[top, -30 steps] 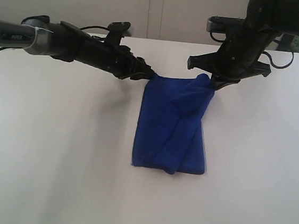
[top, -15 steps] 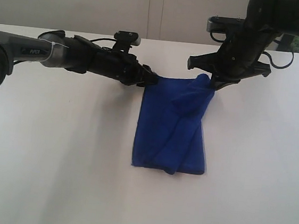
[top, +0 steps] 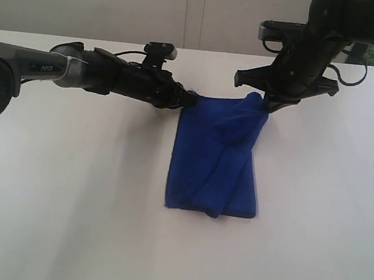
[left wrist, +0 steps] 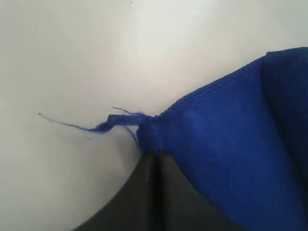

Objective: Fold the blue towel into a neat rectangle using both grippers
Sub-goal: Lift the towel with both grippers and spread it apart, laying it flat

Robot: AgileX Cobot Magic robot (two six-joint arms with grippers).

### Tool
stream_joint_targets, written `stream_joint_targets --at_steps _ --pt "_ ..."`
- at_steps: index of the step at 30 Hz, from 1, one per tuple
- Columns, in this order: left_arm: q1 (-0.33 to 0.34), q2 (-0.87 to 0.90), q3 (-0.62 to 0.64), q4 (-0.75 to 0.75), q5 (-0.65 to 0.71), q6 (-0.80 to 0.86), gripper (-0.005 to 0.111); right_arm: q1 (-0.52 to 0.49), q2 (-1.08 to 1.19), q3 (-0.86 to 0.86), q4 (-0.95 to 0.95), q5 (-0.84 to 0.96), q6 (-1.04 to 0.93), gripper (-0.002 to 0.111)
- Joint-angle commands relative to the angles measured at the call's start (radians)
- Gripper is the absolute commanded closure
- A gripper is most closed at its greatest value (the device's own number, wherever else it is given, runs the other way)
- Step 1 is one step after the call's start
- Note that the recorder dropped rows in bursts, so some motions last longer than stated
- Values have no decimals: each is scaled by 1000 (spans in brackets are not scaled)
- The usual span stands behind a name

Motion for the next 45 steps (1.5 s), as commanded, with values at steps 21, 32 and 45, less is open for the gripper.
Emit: stream_joint_targets --at_steps 21,32,45 --pt "184 -431 8 729 667 -512 107 -9 -208 -1 -118 118 -60 108" --pt "184 -833 221 984 732 -728 107 -9 -467 89 -168 192 -60 108" --pt "184 -1547 628 1099 738 -934 107 -9 -1086 364 -222 279 -60 108"
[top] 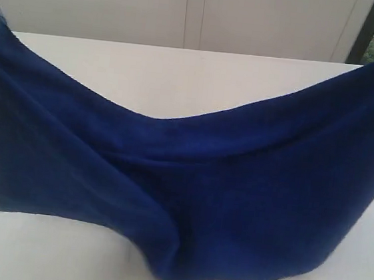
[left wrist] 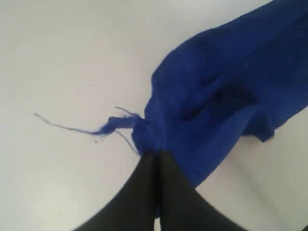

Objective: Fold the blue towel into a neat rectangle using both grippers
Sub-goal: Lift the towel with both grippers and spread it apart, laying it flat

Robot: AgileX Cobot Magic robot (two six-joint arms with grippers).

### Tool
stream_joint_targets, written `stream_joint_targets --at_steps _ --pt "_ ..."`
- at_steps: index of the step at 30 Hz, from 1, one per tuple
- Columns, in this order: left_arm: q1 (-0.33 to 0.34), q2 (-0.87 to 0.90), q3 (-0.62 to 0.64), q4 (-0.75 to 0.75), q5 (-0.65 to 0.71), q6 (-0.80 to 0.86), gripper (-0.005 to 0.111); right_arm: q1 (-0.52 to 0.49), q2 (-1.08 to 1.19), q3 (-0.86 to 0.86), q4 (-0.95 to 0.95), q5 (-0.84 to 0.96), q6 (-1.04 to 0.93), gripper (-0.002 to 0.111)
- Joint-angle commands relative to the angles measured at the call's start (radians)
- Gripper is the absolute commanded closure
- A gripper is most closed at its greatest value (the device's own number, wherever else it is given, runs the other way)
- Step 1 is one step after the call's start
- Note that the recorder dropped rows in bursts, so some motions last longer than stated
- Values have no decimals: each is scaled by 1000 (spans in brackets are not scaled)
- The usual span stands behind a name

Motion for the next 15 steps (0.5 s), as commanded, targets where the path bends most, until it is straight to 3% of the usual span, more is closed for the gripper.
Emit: stream_joint_targets --at_steps 1,5,9,15 --pt "3 -166 25 22 47 -95 107 -9 -151 14 -17 67 -9 108" --pt "3 -258 29 80 69 -168 107 -9 -208 14 -41 90 -5 108" --pt "3 -236 86 196 59 -223 107 -9 -178 40 -90 45 34 108" --pt "3 -24 306 230 -295 -251 107 -9 40 165 -201 -191 114 108"
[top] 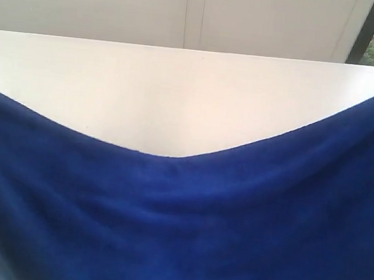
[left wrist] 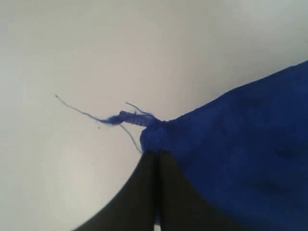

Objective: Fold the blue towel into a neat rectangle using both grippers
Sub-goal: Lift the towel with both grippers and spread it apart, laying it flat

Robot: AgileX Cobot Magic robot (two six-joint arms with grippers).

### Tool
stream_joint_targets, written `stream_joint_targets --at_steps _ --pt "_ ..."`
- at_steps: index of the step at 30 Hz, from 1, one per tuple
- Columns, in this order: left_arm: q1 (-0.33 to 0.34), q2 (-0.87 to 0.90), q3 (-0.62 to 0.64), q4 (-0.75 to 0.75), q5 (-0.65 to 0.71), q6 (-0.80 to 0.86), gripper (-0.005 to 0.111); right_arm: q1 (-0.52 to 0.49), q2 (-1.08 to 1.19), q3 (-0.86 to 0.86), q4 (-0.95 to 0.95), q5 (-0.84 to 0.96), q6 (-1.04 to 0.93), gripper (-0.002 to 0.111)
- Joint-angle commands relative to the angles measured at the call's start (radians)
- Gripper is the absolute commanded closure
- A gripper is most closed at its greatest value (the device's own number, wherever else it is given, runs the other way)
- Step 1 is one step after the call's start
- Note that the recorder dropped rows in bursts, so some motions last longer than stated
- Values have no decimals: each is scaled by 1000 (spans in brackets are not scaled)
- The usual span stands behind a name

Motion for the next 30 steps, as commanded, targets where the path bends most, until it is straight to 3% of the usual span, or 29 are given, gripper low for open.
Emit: stream_joint_targets --at_steps 1,4,9,13,19,24,30 --pt "3 163 141 13 -298 -20 107 -9 171 88 -138 -213 107 108" --pt "9 304 211 55 -567 -58 107 -11 311 115 -310 -316 266 108" --pt "46 508 225 55 -875 -77 107 -39 539 110 -551 -513 517 108" --pt "89 649 225 55 -1049 -89 107 -71 670 102 -614 -647 636 108" --pt "110 790 225 55 -1270 -89 107 -130 802 56 -620 -754 658 108" --pt "127 838 200 55 -1326 -81 107 -183 834 5 -633 -746 658 108" --pt "180 900 159 50 -1329 -92 107 -241 849 -8 -633 -859 658 108"
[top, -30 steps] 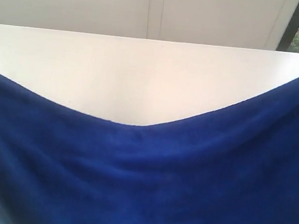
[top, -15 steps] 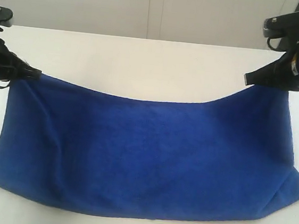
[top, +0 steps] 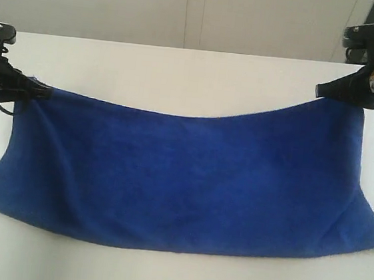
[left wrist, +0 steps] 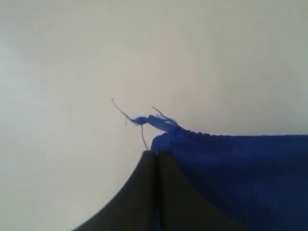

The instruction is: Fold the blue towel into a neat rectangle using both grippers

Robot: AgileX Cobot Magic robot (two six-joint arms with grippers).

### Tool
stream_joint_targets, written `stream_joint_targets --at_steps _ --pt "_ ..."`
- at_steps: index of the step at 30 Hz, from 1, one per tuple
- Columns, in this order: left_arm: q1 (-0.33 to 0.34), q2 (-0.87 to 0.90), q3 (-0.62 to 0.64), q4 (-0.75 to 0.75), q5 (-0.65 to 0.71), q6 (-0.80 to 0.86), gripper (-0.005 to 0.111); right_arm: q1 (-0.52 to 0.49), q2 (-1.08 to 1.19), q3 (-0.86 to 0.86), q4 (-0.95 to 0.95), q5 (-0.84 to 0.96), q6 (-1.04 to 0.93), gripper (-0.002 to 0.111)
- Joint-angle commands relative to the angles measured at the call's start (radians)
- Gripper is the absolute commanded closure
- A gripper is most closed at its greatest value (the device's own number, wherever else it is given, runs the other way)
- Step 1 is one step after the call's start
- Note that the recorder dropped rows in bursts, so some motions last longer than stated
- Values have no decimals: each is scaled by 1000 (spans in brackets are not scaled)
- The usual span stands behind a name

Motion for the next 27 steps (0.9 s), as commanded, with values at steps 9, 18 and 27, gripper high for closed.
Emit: stream_joint_targets --at_steps 9,18,27 --pt "31 147 -20 -4 -202 -6 107 -72 137 -14 -15 -189 8 108" --pt "31 168 -20 -4 -213 -6 63 -72 137 -20 -13 -214 8 76" --pt "32 137 -20 -4 -230 -3 45 -72 108 -73 -9 -7 34 64"
